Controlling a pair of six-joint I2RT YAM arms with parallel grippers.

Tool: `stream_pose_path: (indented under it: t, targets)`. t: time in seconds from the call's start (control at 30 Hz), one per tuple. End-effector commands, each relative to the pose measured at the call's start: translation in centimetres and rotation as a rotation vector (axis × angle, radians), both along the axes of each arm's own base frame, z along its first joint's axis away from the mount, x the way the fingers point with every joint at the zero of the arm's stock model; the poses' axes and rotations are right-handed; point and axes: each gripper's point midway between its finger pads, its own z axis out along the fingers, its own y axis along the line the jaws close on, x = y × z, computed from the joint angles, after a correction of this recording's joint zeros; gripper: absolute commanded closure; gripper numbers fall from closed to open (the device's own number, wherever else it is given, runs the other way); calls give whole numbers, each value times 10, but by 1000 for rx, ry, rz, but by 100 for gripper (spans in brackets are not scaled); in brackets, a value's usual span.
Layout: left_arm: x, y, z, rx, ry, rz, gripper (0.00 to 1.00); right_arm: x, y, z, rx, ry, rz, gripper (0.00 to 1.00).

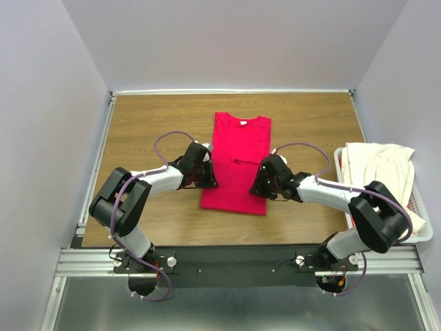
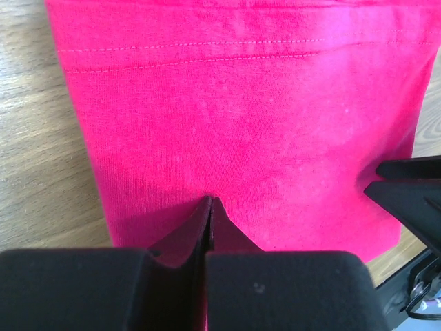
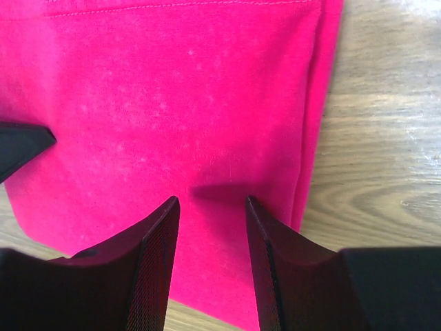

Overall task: Fold and stack the t-shirts
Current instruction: Fold the tshirt

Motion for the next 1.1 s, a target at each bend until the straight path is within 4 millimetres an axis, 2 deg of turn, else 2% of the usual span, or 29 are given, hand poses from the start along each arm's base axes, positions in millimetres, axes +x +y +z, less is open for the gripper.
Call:
stream_pose_path:
  t: [0.0, 0.13, 0.2, 0.3, 0.37, 0.4, 0.47, 0.5, 0.6, 0.67, 0.73, 0.83, 0.9, 1.07]
  targets:
    - [-2, 8, 2, 38, -4, -30, 94, -34, -23, -27, -88, 132, -10, 49]
    - [8, -1, 24, 2, -49, -50, 93, -13, -15, -1, -82, 41, 15, 49]
    - [16, -6, 42, -20, -89, -55, 91, -4, -10, 12, -74, 10, 20, 49]
    - [30, -8, 65, -34, -151, -42, 87, 20, 0, 37, -68, -61, 10, 49]
    - [41, -10, 74, -36, -181, -30, 87, 33, -1, 42, -99, -92, -2, 49]
    - [45, -10, 71, -34, -174, -30, 87, 37, -1, 37, -118, -86, -5, 50]
    - [57, -11, 75, -30, -191, -18, 87, 55, -2, 42, -142, -114, -27, 50]
    - [61, -11, 69, -22, -183, -10, 87, 60, -3, 33, -166, -101, -30, 50]
    - [74, -11, 60, -8, -182, 7, 87, 80, -12, 31, -212, -119, -57, 51]
    - [83, -9, 56, 13, -190, 27, 88, 90, -23, 22, -258, -114, -79, 52]
    - [88, -4, 43, 43, -177, 48, 88, 98, -36, 14, -295, -103, -104, 53]
    - [88, 1, 22, 61, -140, 60, 89, 103, -51, 4, -336, -89, -124, 56]
    - [86, 0, 9, 58, -107, 68, 90, 100, -54, -12, -364, -54, -104, 57]
    - [80, 3, -10, 57, -61, 104, 90, 95, -55, -36, -389, -5, -71, 60]
